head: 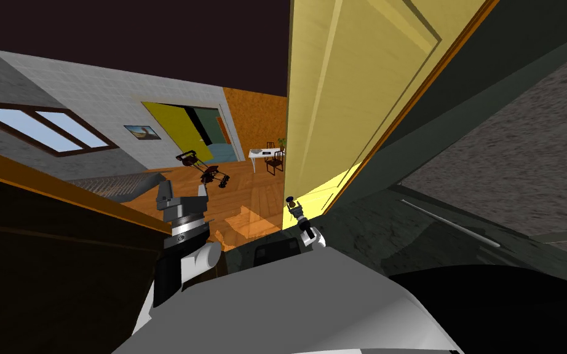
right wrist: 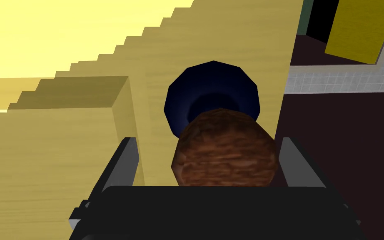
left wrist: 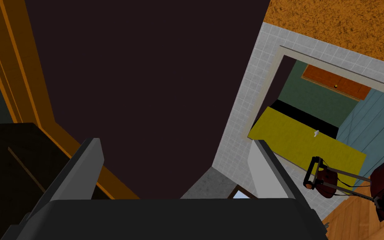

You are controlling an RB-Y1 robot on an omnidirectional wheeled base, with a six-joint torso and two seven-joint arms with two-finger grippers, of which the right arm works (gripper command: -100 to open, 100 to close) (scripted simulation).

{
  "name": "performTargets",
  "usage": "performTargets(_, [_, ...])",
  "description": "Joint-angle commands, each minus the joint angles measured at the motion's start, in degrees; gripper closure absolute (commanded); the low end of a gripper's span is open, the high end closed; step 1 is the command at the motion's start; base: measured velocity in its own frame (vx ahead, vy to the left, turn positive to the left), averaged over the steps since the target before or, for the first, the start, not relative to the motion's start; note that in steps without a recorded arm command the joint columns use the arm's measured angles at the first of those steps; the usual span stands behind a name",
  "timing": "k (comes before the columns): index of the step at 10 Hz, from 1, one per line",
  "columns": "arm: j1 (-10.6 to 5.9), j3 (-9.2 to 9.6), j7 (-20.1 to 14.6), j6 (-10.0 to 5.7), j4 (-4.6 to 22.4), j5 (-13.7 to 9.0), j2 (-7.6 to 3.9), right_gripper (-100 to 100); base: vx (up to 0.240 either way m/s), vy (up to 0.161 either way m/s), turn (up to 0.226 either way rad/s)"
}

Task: Pull the door open

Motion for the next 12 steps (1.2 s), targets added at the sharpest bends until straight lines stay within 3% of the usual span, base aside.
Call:
performTargets(1, [0.0, 0.0, 0.0, 0.0, 0.0, 0.0, 0.0, -100, 0.055, 0.045, -0.04])
performTargets(2, [0.0, 0.0, 0.0, 0.0, 0.0, 0.0, 0.0, 100, -0.008, 0.0, 0.046])
performTargets(7, [0.0, 0.0, 0.0, 0.0, 0.0, 0.0, 0.0, 100, -0.01, -0.006, 0.006])
performTargets(12, [-0.14, 0.33, -5.6, -0.02, 0.4, -0.8, -0.3, 100, -0.022, -0.031, 0.084])
